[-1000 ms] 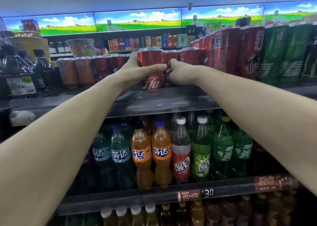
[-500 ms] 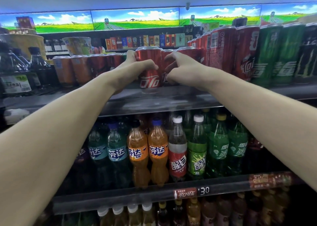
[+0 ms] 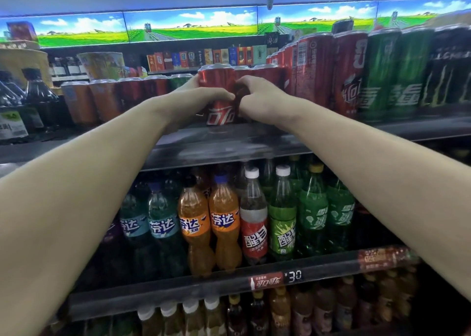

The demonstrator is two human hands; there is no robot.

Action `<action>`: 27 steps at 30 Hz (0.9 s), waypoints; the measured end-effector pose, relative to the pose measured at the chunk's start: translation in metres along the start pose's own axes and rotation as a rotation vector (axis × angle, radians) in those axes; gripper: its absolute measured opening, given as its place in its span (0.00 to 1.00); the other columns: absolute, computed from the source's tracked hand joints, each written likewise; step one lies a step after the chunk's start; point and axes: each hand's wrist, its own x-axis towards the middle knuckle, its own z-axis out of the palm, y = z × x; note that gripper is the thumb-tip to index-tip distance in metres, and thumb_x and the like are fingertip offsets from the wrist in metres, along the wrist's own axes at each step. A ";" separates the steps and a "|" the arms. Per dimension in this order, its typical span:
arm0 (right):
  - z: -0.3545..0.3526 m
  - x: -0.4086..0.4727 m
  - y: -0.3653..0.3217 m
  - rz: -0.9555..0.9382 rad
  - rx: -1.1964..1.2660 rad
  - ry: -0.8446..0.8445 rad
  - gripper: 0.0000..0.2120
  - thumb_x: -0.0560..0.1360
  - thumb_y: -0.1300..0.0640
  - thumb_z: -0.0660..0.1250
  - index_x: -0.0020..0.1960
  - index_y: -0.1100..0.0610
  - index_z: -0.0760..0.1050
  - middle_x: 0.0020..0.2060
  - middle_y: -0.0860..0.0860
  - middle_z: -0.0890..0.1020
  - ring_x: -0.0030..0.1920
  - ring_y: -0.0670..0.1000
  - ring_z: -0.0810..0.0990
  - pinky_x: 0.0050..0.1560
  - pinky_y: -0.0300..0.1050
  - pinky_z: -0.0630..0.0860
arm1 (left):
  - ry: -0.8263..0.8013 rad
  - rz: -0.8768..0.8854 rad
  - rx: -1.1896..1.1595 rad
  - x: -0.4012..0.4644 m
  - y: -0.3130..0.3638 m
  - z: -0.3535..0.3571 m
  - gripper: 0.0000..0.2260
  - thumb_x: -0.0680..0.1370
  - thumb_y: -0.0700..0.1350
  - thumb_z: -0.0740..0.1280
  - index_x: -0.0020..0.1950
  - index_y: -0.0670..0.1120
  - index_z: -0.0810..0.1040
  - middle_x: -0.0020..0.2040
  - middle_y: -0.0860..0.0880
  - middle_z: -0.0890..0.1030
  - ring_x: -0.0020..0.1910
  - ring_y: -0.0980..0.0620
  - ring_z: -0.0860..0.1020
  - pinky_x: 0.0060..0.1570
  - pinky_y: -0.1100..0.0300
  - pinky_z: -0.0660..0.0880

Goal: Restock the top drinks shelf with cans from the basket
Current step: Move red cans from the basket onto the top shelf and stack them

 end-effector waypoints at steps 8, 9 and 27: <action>-0.004 0.003 -0.001 0.087 0.007 -0.091 0.29 0.77 0.66 0.60 0.78 0.58 0.62 0.70 0.57 0.72 0.66 0.55 0.73 0.65 0.52 0.76 | 0.061 0.056 0.014 -0.003 0.000 0.004 0.12 0.77 0.46 0.76 0.58 0.55 0.79 0.53 0.51 0.87 0.51 0.54 0.86 0.53 0.58 0.80; -0.004 0.002 -0.002 0.094 0.022 -0.090 0.30 0.76 0.67 0.62 0.77 0.58 0.63 0.68 0.57 0.74 0.63 0.54 0.74 0.63 0.52 0.78 | 0.058 0.063 0.012 -0.004 0.001 0.005 0.11 0.78 0.45 0.75 0.57 0.54 0.79 0.52 0.51 0.87 0.50 0.55 0.86 0.51 0.59 0.80; -0.030 -0.025 0.006 -0.170 -0.182 0.266 0.33 0.76 0.43 0.71 0.76 0.50 0.64 0.68 0.54 0.73 0.65 0.54 0.74 0.62 0.47 0.72 | 0.005 0.209 0.297 -0.019 0.023 0.017 0.16 0.77 0.48 0.77 0.58 0.44 0.75 0.46 0.53 0.82 0.39 0.68 0.82 0.40 0.72 0.76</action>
